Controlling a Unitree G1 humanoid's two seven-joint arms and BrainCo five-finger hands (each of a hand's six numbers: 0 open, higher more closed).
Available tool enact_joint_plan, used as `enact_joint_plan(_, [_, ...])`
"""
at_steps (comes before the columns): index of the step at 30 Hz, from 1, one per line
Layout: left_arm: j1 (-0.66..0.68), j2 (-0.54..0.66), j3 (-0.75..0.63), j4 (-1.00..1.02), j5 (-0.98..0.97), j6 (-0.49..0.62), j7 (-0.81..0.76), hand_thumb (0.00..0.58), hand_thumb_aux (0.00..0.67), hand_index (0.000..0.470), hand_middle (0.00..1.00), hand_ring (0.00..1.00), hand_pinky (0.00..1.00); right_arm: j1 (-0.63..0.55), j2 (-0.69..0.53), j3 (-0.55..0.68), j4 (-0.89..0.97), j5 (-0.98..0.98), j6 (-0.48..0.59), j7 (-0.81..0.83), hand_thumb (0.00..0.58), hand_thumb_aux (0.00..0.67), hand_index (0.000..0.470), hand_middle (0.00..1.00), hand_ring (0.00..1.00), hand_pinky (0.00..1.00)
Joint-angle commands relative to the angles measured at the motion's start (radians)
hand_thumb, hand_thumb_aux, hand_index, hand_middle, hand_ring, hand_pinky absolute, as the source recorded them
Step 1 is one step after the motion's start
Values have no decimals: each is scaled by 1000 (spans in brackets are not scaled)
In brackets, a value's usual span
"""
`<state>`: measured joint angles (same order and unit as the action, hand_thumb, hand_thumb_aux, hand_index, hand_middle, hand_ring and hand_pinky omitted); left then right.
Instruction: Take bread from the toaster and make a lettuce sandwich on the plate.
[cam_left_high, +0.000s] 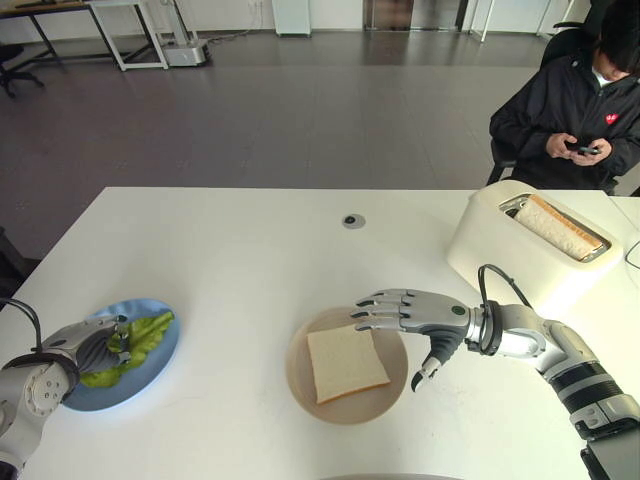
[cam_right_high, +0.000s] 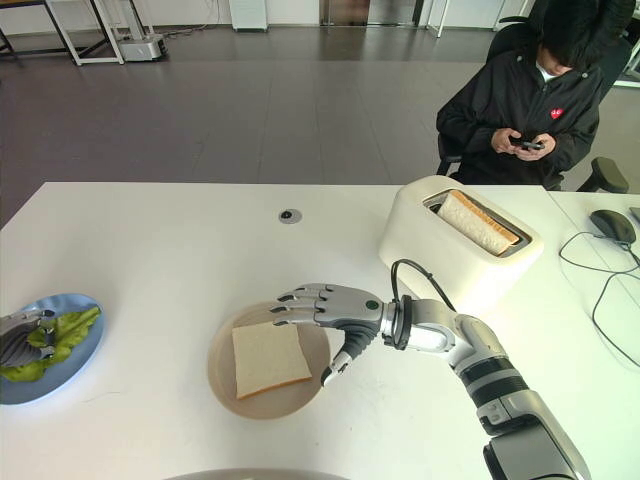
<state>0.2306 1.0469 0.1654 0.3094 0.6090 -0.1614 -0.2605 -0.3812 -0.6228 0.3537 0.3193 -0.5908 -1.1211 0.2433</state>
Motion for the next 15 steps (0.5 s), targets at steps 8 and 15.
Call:
enact_joint_plan(8, [99, 45, 101, -166, 15, 44, 22, 480, 391, 275, 0, 0, 0, -4, -11, 3, -9, 25, 10, 24, 0, 0, 0, 0, 0, 0])
enact_joint_plan(15, [-22, 29, -25, -23, 37, -18, 53, 503, 426, 299, 0, 0, 0, -3, -12, 4, -8, 35, 12, 31, 0, 0, 0, 0, 0, 0])
